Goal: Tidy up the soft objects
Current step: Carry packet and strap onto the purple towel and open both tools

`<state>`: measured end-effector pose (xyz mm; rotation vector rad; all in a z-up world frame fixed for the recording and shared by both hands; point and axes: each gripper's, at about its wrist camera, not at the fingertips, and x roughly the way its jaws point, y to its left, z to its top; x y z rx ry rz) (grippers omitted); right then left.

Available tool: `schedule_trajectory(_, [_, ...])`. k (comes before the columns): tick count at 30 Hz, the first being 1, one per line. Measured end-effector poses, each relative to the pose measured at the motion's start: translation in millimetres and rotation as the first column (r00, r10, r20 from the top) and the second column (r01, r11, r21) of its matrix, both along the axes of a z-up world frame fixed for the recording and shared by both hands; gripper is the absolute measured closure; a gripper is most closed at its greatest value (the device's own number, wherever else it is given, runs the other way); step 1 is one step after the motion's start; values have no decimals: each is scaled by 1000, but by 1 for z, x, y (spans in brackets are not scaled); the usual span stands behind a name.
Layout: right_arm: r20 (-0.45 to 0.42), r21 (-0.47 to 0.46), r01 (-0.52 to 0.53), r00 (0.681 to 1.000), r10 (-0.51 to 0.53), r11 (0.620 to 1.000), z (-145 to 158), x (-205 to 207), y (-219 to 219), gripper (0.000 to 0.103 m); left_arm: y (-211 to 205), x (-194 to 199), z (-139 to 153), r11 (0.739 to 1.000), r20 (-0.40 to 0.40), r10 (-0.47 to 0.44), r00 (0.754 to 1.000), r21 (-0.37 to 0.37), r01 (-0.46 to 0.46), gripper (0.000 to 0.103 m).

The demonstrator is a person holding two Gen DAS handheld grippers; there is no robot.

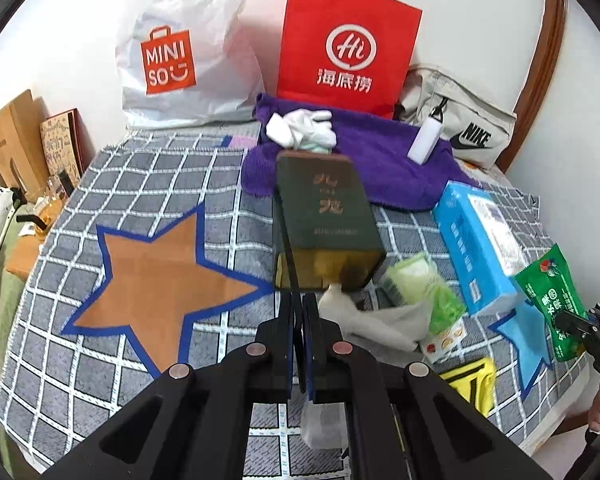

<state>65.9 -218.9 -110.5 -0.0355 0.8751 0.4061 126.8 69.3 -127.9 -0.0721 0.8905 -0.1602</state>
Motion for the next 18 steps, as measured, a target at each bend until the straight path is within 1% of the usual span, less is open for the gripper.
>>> schedule_trajectory(9, [37,-9,40,999,-39,999,22,39,-2,95,-6,23,26,1000,21,12,1000,5,-12,98])
schedule_trajectory(18, [52,3,83,995,-83,997,37,98,-8,95,-17,56,48,1000,49,6,999,16,-7,98])
